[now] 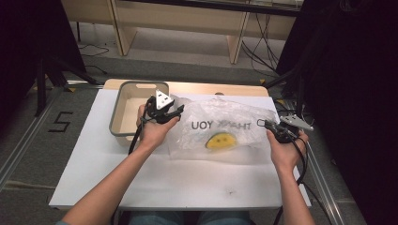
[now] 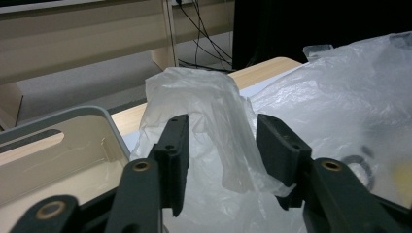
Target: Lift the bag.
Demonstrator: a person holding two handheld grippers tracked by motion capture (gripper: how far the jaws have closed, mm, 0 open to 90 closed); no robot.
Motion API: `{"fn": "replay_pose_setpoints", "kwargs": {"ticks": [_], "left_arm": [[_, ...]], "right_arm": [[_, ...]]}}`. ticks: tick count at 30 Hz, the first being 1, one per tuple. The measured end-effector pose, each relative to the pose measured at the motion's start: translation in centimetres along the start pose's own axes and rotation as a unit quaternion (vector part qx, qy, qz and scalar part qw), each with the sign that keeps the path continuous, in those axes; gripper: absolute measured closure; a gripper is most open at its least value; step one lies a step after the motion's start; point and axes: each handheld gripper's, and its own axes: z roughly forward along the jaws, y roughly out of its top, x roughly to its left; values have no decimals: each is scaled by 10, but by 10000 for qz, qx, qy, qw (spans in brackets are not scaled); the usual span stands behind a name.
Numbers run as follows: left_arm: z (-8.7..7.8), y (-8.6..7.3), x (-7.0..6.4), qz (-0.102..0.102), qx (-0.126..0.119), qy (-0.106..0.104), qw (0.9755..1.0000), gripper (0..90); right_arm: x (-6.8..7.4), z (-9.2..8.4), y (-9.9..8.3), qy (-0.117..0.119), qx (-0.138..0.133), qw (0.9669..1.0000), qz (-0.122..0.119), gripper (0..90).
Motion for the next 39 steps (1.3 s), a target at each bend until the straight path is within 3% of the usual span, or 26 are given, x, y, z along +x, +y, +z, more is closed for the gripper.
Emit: {"fn": "replay_pose_setpoints", "kwargs": {"ticks": [10, 13, 18, 25, 39], "left_arm": [[-10, 2, -4, -85, -97, 31, 9999, 358], [-14, 3, -4, -167, -77, -14, 9998, 339], [-20, 4, -5, -128, -82, -35, 9999, 307], [-25, 6, -7, -130, -63, -25, 9999, 278], [-40, 4, -6, -68, 36, -215, 9997, 218]], "right_arm": [[-1, -5, 0, -43, -106, 9999, 7, 670], [-1, -6, 0, -83, -138, 9999, 40, 602], [-3, -8, 0, -148, -236, 9996, 37, 506], [-4, -9, 0, -193, -274, 9994, 61, 423], [-2, -7, 1, -343, -277, 9990, -15, 377]]}}
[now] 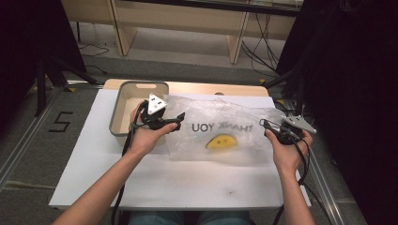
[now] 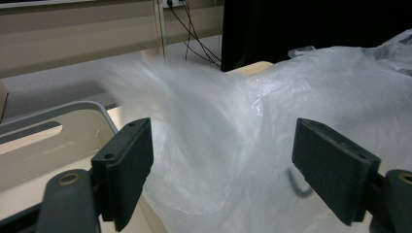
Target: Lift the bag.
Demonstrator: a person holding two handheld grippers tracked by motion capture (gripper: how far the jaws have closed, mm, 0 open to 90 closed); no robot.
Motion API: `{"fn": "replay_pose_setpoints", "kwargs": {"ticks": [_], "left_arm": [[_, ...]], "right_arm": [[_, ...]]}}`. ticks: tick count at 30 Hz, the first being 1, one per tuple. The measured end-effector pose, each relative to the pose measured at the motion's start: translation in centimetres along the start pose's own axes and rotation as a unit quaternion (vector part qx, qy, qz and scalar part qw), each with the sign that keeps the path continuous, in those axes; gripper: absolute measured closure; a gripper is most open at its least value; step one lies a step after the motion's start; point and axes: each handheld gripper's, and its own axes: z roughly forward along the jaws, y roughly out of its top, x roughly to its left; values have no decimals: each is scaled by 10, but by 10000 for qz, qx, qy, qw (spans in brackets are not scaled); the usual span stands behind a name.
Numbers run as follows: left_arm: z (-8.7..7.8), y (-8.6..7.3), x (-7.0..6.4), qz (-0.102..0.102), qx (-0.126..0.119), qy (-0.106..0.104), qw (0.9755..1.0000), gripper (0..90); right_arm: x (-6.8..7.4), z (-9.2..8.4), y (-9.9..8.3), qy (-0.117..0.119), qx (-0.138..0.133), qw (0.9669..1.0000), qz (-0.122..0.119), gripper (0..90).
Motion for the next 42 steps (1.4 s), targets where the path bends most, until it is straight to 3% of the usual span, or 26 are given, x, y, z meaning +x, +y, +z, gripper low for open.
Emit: {"fn": "replay_pose_setpoints", "kwargs": {"ticks": [17, 42], "left_arm": [[-4, -7, 5, 45, 84, -4, 10000, 213], [-11, -14, 3, 226, 227, -120, 9994, 209]], "right_arm": [[-2, -2, -1, -57, -33, 10000, 9, 318], [-5, -17, -8, 166, -111, 9998, 41, 297]]}}
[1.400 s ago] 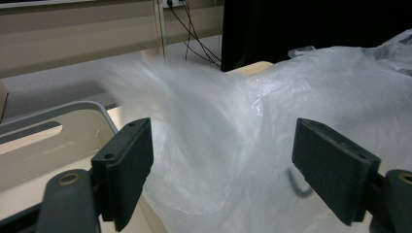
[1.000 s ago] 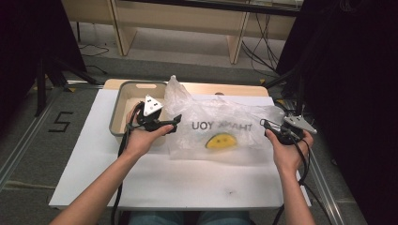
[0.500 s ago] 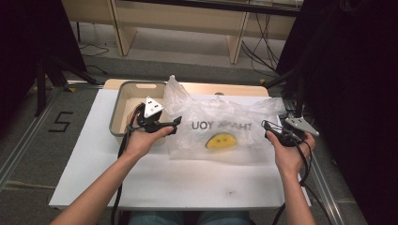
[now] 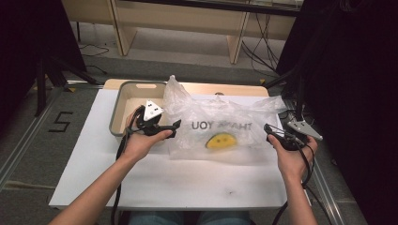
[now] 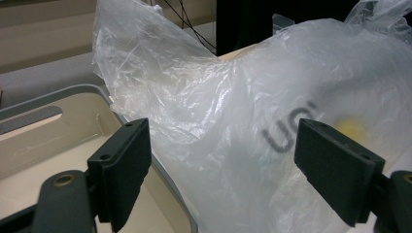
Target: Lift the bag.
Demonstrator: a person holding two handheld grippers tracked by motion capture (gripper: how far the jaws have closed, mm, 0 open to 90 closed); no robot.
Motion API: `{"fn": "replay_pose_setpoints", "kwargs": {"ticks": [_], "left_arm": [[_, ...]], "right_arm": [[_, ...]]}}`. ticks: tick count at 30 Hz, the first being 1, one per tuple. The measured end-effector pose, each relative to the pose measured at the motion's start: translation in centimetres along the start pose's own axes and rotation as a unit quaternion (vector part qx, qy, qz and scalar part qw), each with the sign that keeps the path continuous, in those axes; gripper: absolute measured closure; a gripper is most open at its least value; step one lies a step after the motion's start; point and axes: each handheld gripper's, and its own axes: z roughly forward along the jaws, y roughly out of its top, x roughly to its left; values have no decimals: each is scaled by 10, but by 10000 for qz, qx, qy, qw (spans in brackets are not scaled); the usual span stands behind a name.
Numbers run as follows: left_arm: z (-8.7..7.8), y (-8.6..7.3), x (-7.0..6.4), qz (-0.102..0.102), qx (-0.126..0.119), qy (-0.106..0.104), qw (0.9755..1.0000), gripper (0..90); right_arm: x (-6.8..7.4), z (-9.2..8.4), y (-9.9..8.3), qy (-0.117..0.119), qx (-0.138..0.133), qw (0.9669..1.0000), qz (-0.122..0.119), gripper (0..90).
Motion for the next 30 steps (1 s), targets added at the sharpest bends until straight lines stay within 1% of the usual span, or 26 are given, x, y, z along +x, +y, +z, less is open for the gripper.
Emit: {"fn": "replay_pose_setpoints", "kwargs": {"ticks": [5, 12, 15, 21, 22, 24, 26, 30], "left_arm": [[-4, -3, 0, 56, 38, -45, 10000, 210], [-7, -10, 0, 132, 146, -107, 9997, 211], [-8, -13, -1, 105, 145, -116, 9998, 214], [-10, -17, -1, 135, 213, -161, 9996, 215], [-11, -18, -1, 164, 233, -171, 9994, 215], [-13, -20, -1, 157, 242, -164, 9994, 215], [-14, -21, 0, 147, 233, -166, 9995, 216], [-17, -24, 0, 214, 272, -187, 9992, 216]], "right_arm": [[0, -5, -2, 159, 0, 9999, -43, 303], [1, -11, -5, 313, 21, 9995, -90, 311], [2, -14, -7, 391, 45, 9992, -110, 311], [5, -17, -10, 541, 85, 9983, -197, 312], [5, -18, -10, 560, 104, 9982, -207, 312], [4, -20, -12, 609, 139, 9977, -250, 313], [3, -22, -13, 661, 160, 9974, -225, 313], [3, -25, -18, 758, 236, 9966, -234, 322]]}}
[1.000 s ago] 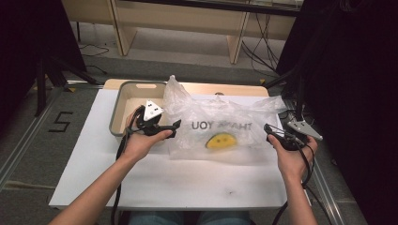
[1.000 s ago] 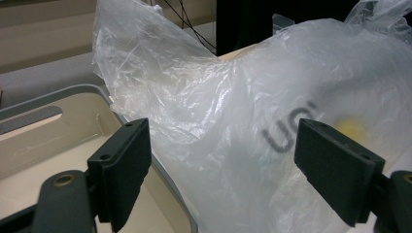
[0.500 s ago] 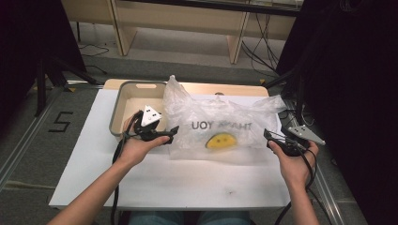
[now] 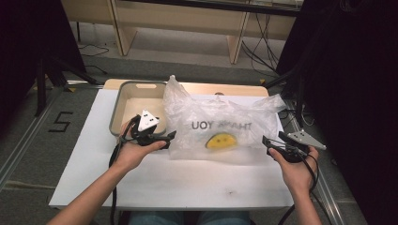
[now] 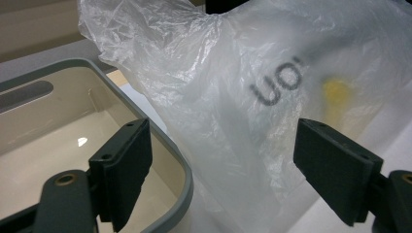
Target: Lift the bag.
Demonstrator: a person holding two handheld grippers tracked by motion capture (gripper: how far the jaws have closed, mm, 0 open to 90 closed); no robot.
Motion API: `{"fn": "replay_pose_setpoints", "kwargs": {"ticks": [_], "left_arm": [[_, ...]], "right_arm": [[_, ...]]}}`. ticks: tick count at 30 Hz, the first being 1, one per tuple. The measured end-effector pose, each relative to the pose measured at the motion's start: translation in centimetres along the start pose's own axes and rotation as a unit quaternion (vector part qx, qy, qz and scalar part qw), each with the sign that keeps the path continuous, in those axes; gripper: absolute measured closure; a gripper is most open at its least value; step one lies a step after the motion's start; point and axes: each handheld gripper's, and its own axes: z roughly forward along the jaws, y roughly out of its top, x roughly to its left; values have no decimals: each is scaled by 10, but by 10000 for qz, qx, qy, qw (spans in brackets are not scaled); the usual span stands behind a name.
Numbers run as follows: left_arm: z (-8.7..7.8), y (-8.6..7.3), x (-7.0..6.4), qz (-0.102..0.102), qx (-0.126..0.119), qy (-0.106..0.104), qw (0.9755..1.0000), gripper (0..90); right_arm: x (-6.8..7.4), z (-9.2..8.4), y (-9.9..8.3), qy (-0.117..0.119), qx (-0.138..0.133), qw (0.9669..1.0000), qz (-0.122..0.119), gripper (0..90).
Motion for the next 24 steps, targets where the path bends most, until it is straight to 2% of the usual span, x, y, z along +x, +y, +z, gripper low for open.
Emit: {"fn": "replay_pose_setpoints", "kwargs": {"ticks": [7, 16, 24], "left_arm": [[-5, -9, -1, 67, 81, -33, 9999, 215], [-15, -29, 0, 161, 242, -94, 9995, 214], [-26, -42, 0, 248, 261, -134, 9993, 210]], "right_arm": [[-1, -6, -11, 196, 94, 9998, 48, 321], [-3, -17, -29, 370, 213, 9991, 42, 319], [-1, -23, -39, 520, 271, 9983, 43, 318]]}}
